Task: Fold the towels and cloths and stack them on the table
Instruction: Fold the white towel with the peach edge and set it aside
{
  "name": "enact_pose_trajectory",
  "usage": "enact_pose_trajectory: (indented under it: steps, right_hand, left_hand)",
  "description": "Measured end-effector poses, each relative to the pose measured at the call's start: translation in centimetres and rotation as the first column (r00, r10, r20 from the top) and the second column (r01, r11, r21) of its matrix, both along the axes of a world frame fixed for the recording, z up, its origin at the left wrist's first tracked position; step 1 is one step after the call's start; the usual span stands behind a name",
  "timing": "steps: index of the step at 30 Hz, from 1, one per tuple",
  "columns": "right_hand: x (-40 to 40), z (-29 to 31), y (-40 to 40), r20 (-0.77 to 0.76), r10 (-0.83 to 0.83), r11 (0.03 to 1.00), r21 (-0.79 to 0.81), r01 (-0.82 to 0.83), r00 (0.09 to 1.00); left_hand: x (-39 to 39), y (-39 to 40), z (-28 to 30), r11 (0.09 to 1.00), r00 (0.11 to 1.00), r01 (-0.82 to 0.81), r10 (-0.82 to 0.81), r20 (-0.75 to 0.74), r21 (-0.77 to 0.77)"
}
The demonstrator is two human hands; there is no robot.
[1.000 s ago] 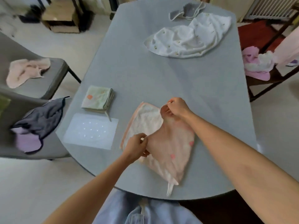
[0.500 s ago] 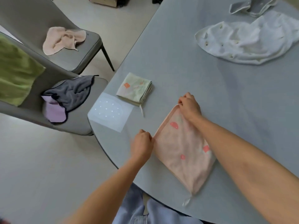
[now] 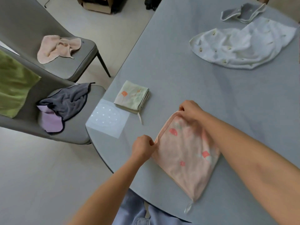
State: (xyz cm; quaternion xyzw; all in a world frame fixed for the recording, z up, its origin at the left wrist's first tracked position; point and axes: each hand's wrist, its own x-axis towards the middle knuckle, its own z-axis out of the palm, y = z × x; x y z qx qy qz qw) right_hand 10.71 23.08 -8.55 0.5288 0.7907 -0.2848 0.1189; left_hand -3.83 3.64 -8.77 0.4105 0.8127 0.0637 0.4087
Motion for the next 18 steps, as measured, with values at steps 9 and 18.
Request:
enact_pose_trajectory:
  steps: [9, 18]
  right_hand:
    - [5.2, 5.6, -0.2, -0.233, -0.189, 0.942, 0.23, 0.243, 0.954]
    - [13.5, 12.8, -2.7, -0.32, -0.311, 0.806, 0.411, 0.427, 0.895]
  left_hand:
    - [-1.5, 5.3, 5.5, 0.985, 0.999, 0.045, -0.047, 0.009, 0.164]
    - [1.0, 12.0, 13.7, 0.847, 0.922, 0.368, -0.278, -0.27, 0.384]
